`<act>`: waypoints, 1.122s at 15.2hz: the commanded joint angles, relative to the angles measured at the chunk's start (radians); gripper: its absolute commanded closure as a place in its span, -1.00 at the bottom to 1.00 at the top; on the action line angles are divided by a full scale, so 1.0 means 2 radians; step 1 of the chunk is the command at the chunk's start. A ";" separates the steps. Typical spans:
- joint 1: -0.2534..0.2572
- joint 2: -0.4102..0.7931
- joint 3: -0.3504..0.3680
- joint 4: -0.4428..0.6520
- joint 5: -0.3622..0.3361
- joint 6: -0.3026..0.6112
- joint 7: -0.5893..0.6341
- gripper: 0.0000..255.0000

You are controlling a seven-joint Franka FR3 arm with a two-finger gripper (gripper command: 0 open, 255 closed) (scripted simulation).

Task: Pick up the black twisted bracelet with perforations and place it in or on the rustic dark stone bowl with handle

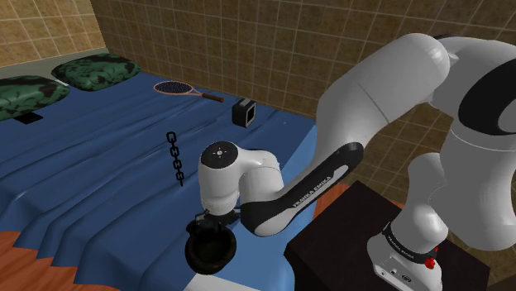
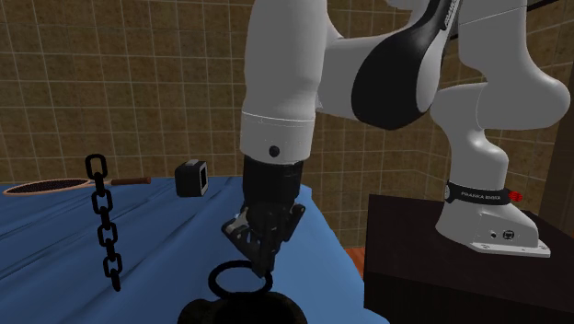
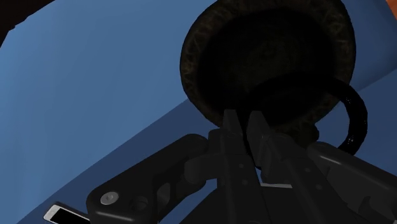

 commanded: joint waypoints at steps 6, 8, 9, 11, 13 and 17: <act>0.003 0.039 -0.004 0.001 -0.009 0.037 0.011 1.00; 0.004 0.050 -0.006 0.002 -0.012 0.048 0.015 1.00; 0.004 0.050 -0.006 0.002 -0.012 0.048 0.015 1.00; 0.004 0.050 -0.006 0.002 -0.012 0.048 0.015 1.00; 0.004 0.050 -0.006 0.002 -0.012 0.048 0.015 1.00; 0.004 0.050 -0.006 0.002 -0.012 0.048 0.015 -1.00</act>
